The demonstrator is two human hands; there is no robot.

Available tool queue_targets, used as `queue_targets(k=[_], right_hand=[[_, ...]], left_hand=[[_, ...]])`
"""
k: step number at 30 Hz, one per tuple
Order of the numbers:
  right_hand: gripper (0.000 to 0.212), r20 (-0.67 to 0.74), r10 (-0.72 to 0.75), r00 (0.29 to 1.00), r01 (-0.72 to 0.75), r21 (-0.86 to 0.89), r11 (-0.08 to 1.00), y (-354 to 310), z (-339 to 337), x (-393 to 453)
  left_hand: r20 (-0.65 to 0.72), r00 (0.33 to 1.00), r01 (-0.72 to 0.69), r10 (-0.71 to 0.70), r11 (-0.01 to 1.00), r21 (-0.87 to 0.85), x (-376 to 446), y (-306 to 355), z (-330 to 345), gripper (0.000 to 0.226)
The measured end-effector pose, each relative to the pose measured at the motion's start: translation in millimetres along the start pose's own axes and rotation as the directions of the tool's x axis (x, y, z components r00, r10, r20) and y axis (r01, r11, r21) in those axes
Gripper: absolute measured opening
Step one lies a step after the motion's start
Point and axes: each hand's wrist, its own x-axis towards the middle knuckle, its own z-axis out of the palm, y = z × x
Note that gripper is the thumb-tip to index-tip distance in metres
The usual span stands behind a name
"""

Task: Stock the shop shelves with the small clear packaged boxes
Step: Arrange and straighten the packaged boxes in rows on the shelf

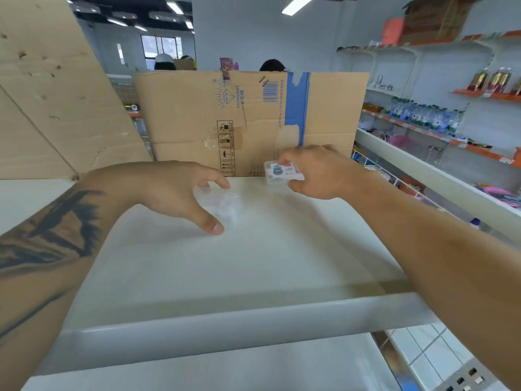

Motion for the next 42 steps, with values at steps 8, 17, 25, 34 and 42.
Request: queue_targets(k=[8, 17, 25, 34, 42], right_hand=[[0.036, 0.014, 0.073, 0.997, -0.075, 0.139, 0.988, 11.5, 17.6, -2.2], [0.052, -0.182, -0.024, 0.983, 0.076, 0.285, 0.956, -13.3, 2.7, -12.0], [0.033, -0.288, -0.029, 0.957, 0.229, 0.692, 0.685, -47.2, -1.1, -14.8], [0.025, -0.154, 0.089, 0.984, 0.104, 0.904, 0.416, -44.0, -7.5, -16.2], [0.037, 0.008, 0.262, 0.965, -0.09, 0.95, 0.299, -48.4, -13.2, -16.8]], left_hand=[[-0.061, 0.998, -0.02, 0.02, 1.0, 0.008, 10.5, -11.8, 0.8, 0.068], [-0.22, 0.975, -0.108, 0.041, 0.947, -0.303, 12.6, -8.3, -0.2, 0.051], [-0.259, 0.965, -0.219, 0.052, 0.706, -0.674, 6.0, 2.6, -2.7, 0.04], [-0.345, 0.938, -0.254, -0.028, 0.623, -0.74, 4.0, 17.5, -1.1, 0.049], [-0.263, 0.959, -0.206, -0.102, 0.384, -0.9, 8.0, 23.4, 2.3, 0.021]])
